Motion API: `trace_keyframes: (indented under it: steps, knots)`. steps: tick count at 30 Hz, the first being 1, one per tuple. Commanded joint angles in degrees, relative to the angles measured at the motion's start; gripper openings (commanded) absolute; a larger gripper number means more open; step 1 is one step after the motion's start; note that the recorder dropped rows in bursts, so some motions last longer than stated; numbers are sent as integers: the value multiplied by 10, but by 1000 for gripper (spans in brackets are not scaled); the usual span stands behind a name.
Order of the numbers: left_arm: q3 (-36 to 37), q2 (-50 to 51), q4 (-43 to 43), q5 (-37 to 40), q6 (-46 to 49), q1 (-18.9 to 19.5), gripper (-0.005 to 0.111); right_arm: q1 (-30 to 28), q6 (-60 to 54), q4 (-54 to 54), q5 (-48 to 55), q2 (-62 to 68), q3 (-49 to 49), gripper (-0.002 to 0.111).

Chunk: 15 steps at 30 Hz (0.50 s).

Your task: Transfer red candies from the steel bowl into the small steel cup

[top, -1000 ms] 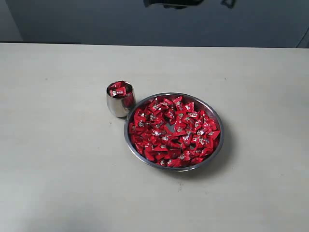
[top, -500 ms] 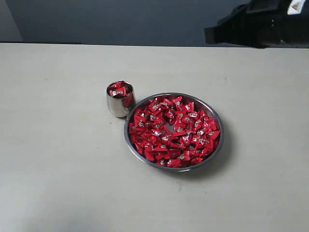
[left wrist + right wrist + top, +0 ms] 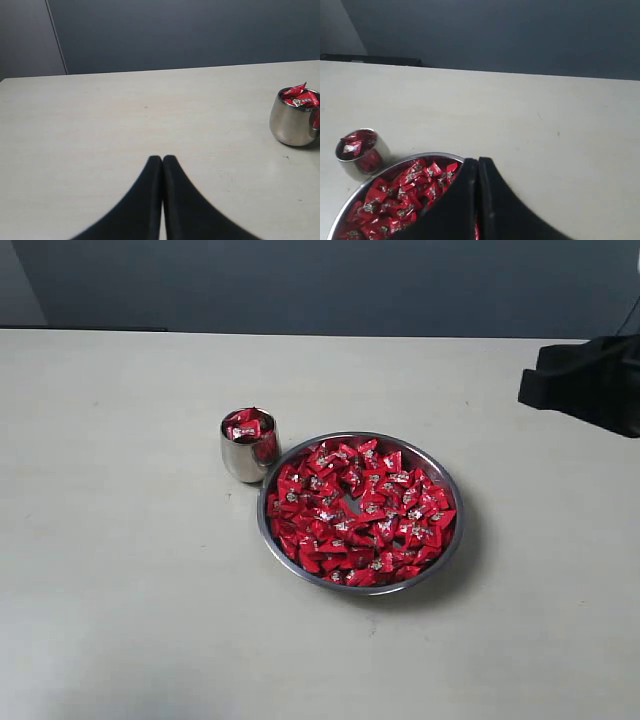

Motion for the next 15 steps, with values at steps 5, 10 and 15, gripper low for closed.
trace_keyframes:
  steps: [5, 10, 15]
  knots:
    - [2, -3, 0, -1, -1, -4, 0, -8, -2, -83, 35, -13, 3, -1]
    - [2, -3, 0, -1, -1, -4, 0, -8, -2, -127, 42, -13, 3, -1]
    - [2, -3, 0, -1, -1, -4, 0, -80, 0, -118, 65, -73, 5, -1]
